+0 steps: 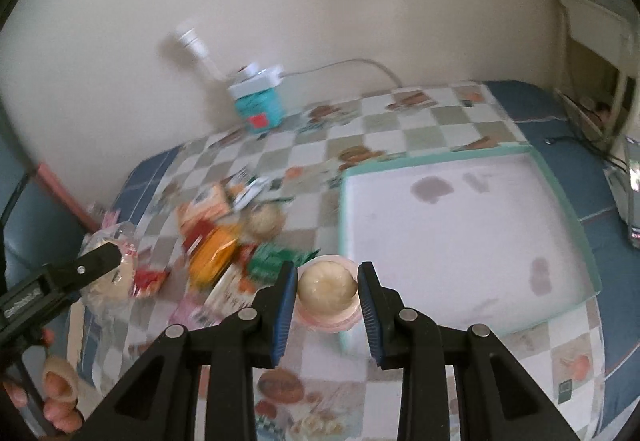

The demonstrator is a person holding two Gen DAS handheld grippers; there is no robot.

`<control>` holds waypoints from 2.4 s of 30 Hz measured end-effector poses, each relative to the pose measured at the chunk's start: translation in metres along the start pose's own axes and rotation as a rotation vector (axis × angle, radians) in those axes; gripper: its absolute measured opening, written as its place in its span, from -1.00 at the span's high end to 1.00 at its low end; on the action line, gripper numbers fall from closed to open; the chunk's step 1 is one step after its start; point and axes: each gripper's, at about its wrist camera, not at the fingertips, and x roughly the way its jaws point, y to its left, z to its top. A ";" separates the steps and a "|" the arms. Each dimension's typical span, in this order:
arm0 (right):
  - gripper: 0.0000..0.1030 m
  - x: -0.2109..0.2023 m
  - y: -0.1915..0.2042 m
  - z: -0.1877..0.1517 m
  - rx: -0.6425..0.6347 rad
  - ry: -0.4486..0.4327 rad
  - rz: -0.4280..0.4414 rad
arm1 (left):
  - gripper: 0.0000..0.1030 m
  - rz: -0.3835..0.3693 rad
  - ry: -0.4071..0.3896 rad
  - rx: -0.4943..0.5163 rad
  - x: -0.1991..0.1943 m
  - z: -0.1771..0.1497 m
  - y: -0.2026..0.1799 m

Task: Organize snacks
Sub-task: 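Lift the bun with the left tool while the right tool carries the cup cake toward the tray, then lower the bun into the tray and open the left tool while the right tool releases the cup cake, then move both tools back over the remaining snacks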

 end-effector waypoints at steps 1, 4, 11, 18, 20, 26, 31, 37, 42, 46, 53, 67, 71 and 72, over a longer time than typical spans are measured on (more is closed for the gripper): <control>0.36 0.001 -0.007 0.005 0.016 -0.009 -0.023 | -0.34 -0.010 0.011 0.014 0.005 0.004 -0.010; 0.36 0.005 -0.028 0.016 0.076 -0.023 -0.070 | -0.34 -0.048 0.047 0.030 0.025 0.013 -0.038; 0.36 0.020 -0.080 0.032 0.213 -0.046 -0.201 | -0.34 -0.056 0.124 0.023 0.079 0.016 -0.089; 0.36 0.042 -0.142 0.033 0.355 -0.026 -0.252 | -0.34 -0.072 0.163 0.002 0.125 0.014 -0.123; 0.36 0.048 -0.156 0.034 0.383 -0.023 -0.255 | -0.34 -0.071 0.162 -0.002 0.135 0.013 -0.130; 0.36 0.068 -0.168 0.036 0.383 -0.033 -0.263 | -0.34 -0.068 0.161 0.026 0.166 0.011 -0.155; 0.36 0.082 -0.163 0.039 0.345 -0.027 -0.262 | -0.34 -0.036 0.165 0.040 0.186 0.007 -0.162; 0.36 0.090 -0.157 0.040 0.315 -0.024 -0.253 | -0.34 -0.005 0.162 0.074 0.198 0.002 -0.170; 0.36 0.091 -0.160 0.039 0.322 -0.019 -0.249 | -0.34 0.009 0.172 0.076 0.205 -0.001 -0.172; 0.36 0.089 -0.163 0.039 0.329 -0.018 -0.258 | -0.35 0.010 0.173 0.081 0.204 -0.001 -0.173; 0.34 0.091 -0.163 0.038 0.320 0.008 -0.273 | -0.40 0.009 0.200 0.060 0.203 0.000 -0.170; -0.07 0.069 -0.125 0.042 0.219 0.032 -0.300 | -0.75 0.160 0.118 -0.012 0.149 0.023 -0.128; -0.19 0.060 -0.109 0.040 0.189 0.038 -0.319 | -0.78 0.268 0.063 -0.010 0.124 0.028 -0.111; -0.20 0.057 -0.106 0.039 0.189 0.039 -0.318 | -0.79 0.281 0.055 -0.015 0.119 0.029 -0.107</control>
